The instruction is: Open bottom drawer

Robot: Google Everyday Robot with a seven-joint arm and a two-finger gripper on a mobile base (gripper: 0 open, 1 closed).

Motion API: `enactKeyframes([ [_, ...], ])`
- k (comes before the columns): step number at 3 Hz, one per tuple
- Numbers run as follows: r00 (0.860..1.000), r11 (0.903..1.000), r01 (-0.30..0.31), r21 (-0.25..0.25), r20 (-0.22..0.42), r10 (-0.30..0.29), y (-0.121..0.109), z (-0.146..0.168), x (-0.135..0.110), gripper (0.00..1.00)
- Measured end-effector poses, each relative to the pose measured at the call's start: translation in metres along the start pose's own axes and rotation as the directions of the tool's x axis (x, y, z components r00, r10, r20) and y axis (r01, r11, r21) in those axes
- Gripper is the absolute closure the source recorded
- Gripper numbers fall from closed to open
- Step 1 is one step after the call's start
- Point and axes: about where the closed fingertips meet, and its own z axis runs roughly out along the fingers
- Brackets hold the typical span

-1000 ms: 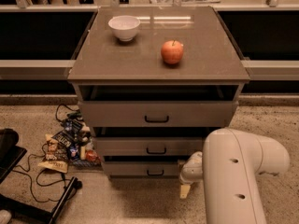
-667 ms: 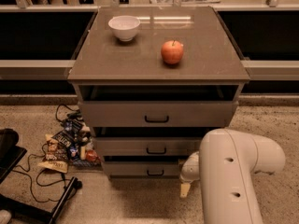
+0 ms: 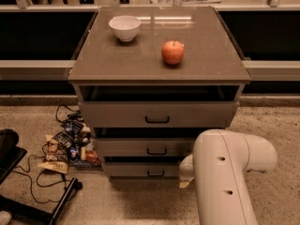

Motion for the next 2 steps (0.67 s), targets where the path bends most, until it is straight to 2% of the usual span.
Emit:
enactKeyframes([
  [2,1.000,0.9998,-0.018,0.001,-0.018,0.018,-0.0010,-0.0078,0.0102,0.87],
])
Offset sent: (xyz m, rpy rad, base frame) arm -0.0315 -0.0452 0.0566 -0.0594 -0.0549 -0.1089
